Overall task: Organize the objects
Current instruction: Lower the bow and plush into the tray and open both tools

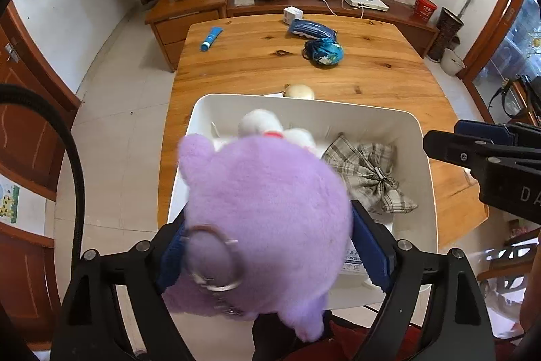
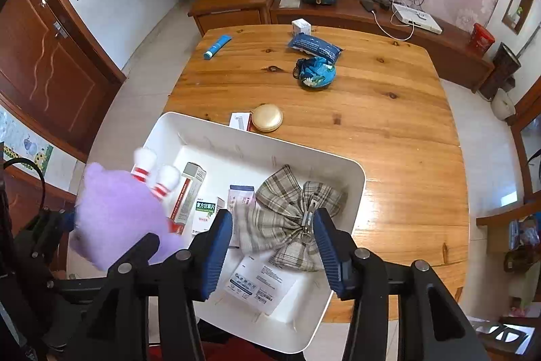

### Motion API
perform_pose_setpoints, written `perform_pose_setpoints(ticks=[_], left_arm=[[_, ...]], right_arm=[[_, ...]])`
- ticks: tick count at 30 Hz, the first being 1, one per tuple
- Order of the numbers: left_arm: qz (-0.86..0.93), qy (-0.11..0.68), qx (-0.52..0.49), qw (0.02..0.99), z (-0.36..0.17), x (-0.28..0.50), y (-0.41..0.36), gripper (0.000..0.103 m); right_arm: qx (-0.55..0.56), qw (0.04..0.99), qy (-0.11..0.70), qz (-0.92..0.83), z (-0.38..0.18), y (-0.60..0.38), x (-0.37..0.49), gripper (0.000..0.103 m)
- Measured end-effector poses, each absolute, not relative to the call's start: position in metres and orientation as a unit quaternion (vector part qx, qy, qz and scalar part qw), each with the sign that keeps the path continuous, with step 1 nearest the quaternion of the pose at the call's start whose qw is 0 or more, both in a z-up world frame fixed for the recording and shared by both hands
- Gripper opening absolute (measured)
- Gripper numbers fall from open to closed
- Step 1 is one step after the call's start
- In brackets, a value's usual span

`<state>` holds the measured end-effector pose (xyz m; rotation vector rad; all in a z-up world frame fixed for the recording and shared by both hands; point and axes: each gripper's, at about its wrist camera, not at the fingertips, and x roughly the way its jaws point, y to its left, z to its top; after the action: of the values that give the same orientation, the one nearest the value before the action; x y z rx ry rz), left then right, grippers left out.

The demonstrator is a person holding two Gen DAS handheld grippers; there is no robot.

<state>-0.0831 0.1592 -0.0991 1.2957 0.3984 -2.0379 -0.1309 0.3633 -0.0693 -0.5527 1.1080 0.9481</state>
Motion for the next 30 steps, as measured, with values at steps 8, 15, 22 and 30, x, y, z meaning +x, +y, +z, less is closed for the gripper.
perform_pose_setpoints(ticks=[8, 15, 22, 30], left_arm=[[-0.792, 0.128, 0.48, 0.354, -0.09, -0.082, 0.162, 0.099], [-0.797, 0.13, 0.468, 0.359, -0.078, -0.077, 0.162, 0.099], [-0.801, 0.141, 0.454, 0.364, -0.063, -0.072, 0.161, 0.099], [-0.805, 0.139, 0.438, 0.375, -0.045, -0.067, 0.161, 0.099]], right_arm=[[-0.245, 0.716, 0.49, 0.432, -0.06, 0.362, -0.133, 0.051], [-0.239, 0.72, 0.486, 0.434, -0.052, 0.359, -0.133, 0.051], [-0.236, 0.72, 0.479, 0.443, -0.045, 0.357, -0.135, 0.051], [-0.226, 0.72, 0.477, 0.45, -0.037, 0.354, -0.133, 0.051]])
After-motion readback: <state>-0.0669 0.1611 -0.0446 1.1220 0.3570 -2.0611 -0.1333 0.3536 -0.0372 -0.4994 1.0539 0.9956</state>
